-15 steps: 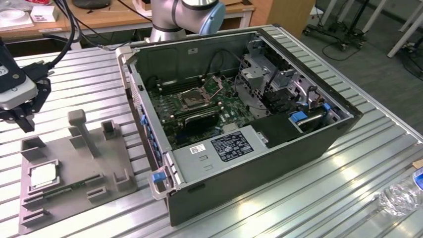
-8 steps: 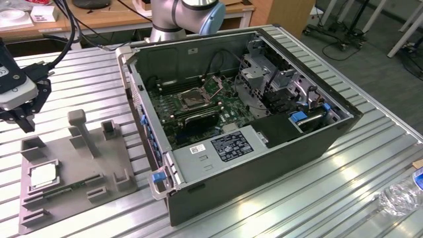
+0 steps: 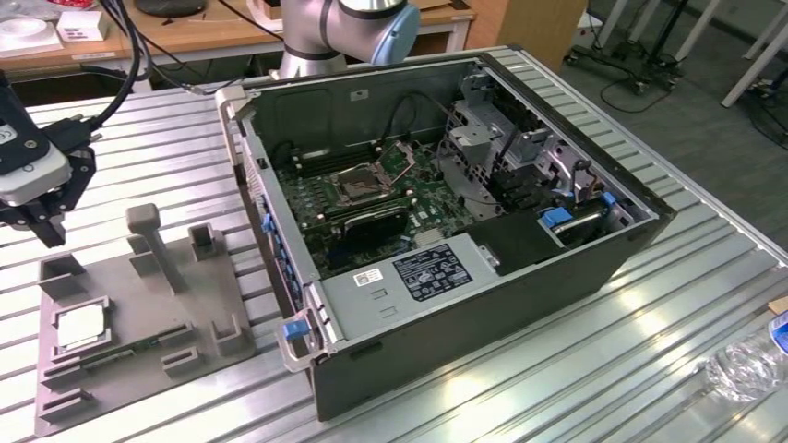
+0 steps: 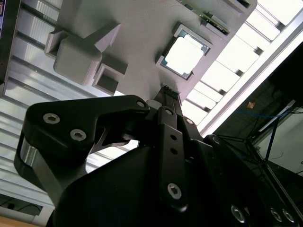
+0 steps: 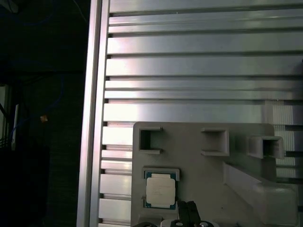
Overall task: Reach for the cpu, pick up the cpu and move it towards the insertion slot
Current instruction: 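Reach for the cpu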
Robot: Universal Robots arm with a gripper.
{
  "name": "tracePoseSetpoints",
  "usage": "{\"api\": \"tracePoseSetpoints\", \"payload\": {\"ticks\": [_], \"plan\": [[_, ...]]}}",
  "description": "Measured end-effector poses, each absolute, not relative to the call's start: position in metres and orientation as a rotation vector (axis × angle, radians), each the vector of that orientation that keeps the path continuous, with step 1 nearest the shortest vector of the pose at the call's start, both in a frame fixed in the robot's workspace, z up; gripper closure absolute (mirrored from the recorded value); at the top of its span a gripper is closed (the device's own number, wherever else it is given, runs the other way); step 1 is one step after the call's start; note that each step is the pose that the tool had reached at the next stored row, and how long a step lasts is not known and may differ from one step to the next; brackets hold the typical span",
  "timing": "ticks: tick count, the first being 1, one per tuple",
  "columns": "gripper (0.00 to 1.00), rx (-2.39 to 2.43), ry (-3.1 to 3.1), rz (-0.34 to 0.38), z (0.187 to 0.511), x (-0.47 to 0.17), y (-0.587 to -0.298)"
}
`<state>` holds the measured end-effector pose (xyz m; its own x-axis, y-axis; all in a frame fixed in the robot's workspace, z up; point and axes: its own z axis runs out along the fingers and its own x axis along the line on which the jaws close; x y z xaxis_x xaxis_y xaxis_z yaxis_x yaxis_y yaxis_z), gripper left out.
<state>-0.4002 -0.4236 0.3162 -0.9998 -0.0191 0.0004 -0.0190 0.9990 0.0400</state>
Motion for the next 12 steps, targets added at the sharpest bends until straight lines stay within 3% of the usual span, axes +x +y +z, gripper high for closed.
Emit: {"api": "tracePoseSetpoints", "payload": {"ticks": [12], "plan": [[0.89, 0.03, -3.14, -0.063, 0.3097, -0.4029, -0.4236]]}}
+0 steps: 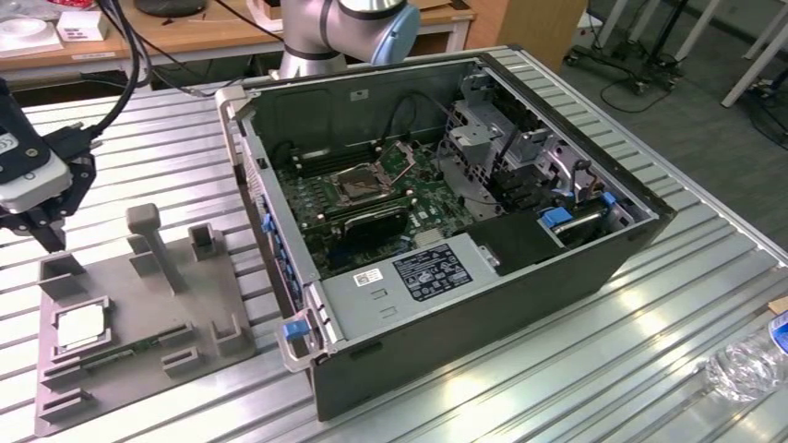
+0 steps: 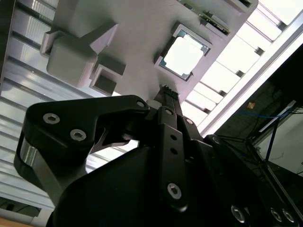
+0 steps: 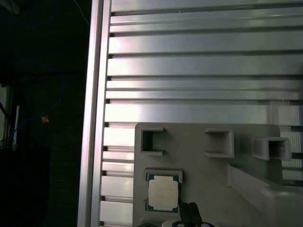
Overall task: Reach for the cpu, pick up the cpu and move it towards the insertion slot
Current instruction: 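Reach for the cpu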
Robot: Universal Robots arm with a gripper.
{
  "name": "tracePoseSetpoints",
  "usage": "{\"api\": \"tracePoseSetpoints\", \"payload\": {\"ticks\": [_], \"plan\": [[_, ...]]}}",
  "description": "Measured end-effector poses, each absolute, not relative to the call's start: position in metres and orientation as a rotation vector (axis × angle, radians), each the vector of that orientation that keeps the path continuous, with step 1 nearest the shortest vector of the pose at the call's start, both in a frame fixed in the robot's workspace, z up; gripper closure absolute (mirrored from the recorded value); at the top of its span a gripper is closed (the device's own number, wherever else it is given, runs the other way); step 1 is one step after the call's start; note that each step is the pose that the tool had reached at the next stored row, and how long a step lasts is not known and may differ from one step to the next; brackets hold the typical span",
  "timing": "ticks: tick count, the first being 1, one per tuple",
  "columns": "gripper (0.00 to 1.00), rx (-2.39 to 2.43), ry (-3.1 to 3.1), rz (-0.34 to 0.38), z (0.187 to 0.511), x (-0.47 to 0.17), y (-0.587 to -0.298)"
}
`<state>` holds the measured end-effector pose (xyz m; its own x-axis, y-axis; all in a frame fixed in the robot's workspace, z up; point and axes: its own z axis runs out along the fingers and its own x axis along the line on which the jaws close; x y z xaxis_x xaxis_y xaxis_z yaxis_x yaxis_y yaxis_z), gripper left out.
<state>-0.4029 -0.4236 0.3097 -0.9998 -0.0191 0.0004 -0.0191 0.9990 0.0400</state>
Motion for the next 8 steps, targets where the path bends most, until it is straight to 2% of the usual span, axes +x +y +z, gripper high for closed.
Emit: {"api": "tracePoseSetpoints", "payload": {"ticks": [8], "plan": [[0.89, 0.03, -3.14, -0.063, 0.3074, -0.4105, -0.4239]]}}
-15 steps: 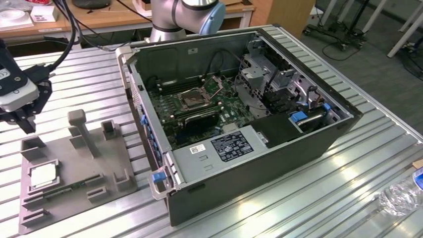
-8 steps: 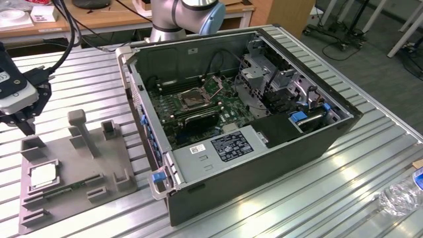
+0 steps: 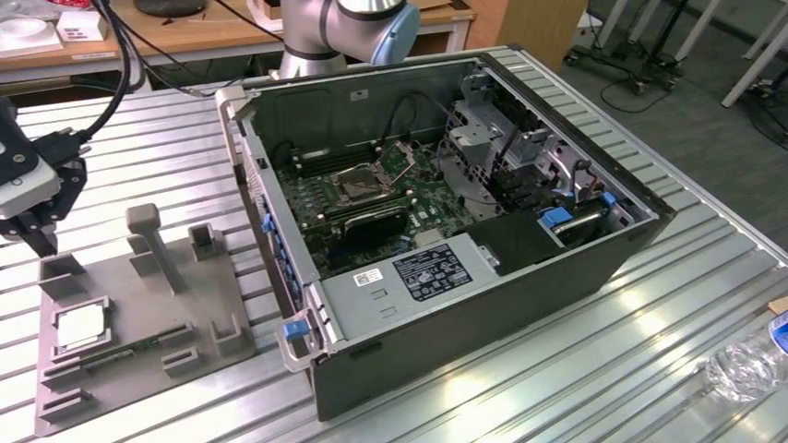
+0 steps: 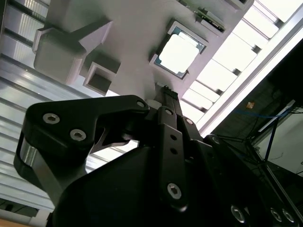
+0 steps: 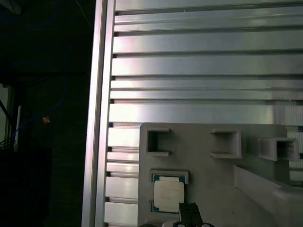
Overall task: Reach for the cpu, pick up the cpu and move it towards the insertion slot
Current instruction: 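Reach for the cpu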
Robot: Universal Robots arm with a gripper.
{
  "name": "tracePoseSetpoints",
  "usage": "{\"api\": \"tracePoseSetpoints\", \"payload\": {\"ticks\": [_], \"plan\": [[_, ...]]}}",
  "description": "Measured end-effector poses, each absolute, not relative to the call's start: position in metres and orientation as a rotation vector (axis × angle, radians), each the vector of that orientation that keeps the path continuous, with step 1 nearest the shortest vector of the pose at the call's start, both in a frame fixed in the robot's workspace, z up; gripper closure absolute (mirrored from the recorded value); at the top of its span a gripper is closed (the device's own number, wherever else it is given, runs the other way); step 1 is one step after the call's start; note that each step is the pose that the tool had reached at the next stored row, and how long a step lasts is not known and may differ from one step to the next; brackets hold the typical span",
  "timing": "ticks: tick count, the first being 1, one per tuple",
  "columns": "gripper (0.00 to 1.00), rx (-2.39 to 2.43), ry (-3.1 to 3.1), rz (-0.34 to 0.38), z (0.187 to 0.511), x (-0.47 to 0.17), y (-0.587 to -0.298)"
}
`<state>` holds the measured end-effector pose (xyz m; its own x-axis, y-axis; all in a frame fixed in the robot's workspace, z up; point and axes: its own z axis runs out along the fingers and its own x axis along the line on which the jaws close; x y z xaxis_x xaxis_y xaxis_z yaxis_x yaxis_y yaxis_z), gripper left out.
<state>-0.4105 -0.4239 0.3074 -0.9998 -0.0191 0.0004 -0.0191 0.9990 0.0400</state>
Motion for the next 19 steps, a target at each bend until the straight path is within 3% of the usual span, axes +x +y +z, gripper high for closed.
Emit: {"api": "tracePoseSetpoints", "payload": {"ticks": [19], "plan": [[0.89, 0.03, -3.14, -0.063, 0.3029, -0.4169, -0.4243]]}}
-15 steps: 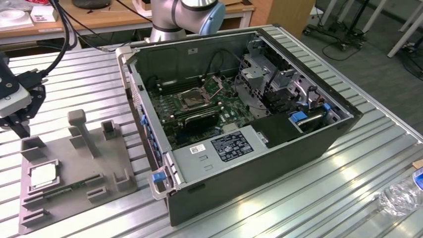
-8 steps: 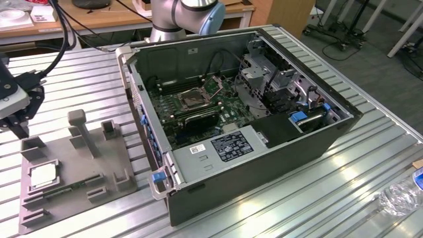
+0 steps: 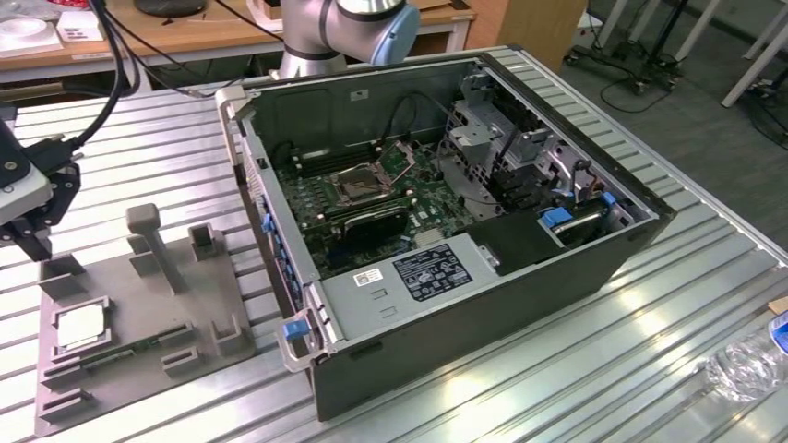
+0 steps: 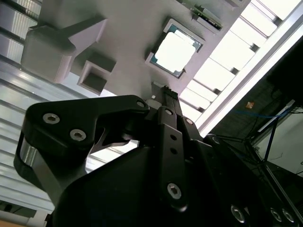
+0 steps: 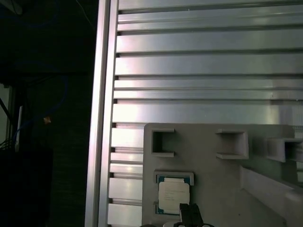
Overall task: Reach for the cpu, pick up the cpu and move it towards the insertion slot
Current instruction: 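Reach for the cpu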
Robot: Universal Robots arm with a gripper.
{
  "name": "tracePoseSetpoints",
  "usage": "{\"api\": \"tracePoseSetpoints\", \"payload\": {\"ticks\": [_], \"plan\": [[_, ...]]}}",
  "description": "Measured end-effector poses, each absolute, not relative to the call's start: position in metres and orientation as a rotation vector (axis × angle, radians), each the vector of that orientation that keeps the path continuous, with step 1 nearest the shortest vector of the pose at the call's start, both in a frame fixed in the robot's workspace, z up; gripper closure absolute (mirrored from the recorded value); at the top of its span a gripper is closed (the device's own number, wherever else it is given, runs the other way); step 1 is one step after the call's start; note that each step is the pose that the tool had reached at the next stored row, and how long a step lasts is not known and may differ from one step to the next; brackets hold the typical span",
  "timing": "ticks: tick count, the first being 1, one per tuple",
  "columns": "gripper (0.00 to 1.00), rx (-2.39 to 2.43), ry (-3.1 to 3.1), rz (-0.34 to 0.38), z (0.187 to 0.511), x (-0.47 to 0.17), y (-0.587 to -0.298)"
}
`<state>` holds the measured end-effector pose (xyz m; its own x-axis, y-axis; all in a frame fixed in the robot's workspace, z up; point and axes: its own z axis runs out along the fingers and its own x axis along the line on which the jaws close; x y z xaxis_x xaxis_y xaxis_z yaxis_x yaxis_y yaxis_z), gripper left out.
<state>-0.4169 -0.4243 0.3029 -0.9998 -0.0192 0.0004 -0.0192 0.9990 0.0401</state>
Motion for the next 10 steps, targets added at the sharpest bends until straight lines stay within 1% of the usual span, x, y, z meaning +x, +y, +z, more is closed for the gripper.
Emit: {"api": "tracePoseSetpoints", "payload": {"ticks": [10], "plan": [[0.89, 0.03, -3.14, -0.063, 0.3012, -0.4173, -0.4243]]}}
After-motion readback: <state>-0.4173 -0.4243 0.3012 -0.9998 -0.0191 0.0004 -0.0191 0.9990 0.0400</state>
